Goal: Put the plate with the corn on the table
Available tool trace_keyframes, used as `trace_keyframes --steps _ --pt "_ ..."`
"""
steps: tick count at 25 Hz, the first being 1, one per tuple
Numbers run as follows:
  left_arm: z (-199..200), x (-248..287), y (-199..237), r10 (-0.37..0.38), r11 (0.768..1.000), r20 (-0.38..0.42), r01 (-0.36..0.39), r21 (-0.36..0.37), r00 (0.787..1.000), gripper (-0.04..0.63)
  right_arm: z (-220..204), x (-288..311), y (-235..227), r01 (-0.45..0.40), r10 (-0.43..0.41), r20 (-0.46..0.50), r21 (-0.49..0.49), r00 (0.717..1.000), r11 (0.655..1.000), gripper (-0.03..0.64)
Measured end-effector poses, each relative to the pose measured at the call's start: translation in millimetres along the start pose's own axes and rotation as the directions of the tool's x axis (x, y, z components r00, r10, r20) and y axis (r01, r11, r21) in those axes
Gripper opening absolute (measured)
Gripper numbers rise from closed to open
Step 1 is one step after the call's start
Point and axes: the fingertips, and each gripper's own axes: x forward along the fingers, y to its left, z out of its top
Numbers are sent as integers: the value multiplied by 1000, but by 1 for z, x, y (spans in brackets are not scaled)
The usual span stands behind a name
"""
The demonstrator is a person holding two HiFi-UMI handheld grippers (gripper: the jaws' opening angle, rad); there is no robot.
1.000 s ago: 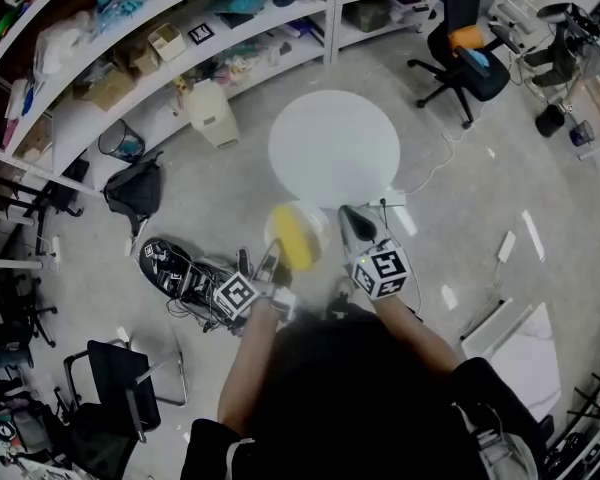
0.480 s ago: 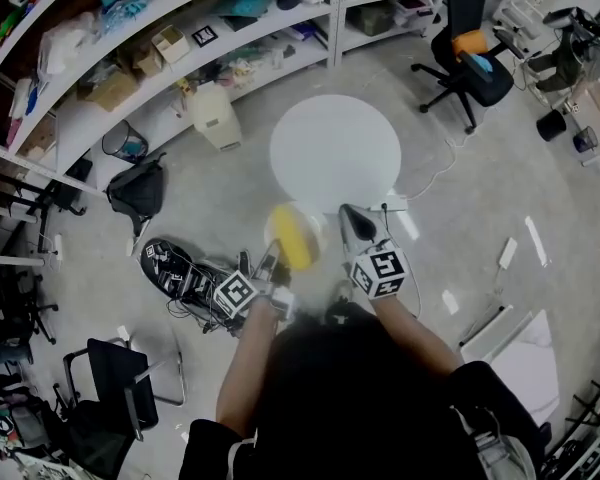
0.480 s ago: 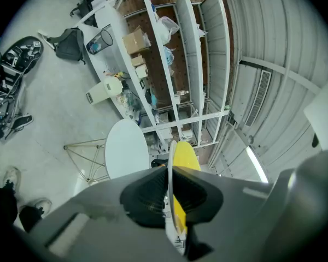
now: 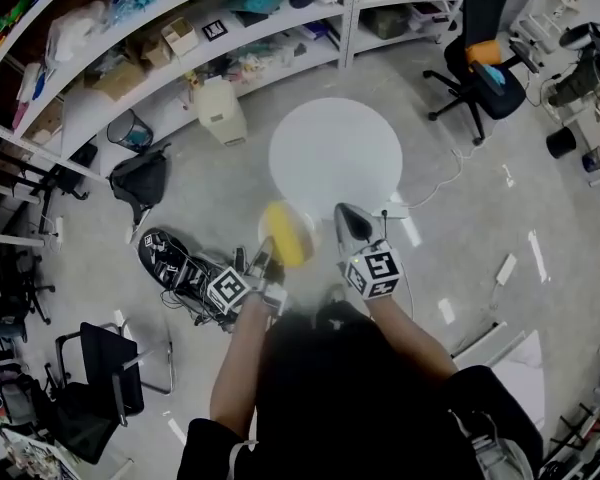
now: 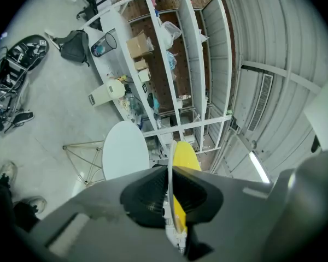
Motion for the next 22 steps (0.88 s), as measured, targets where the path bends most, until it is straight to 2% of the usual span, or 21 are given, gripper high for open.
trace_keyframes --steps 10,22 --pt "5 12 8 -11 1000 27 11 5 1000 21 -6 22 -8 -43 43 -1 8 999 999 8" --pt "57 41 19 -25 1000 -19 25 8 1000 21 -10 76 -2 -9 9 1 6 1000 1000 8"
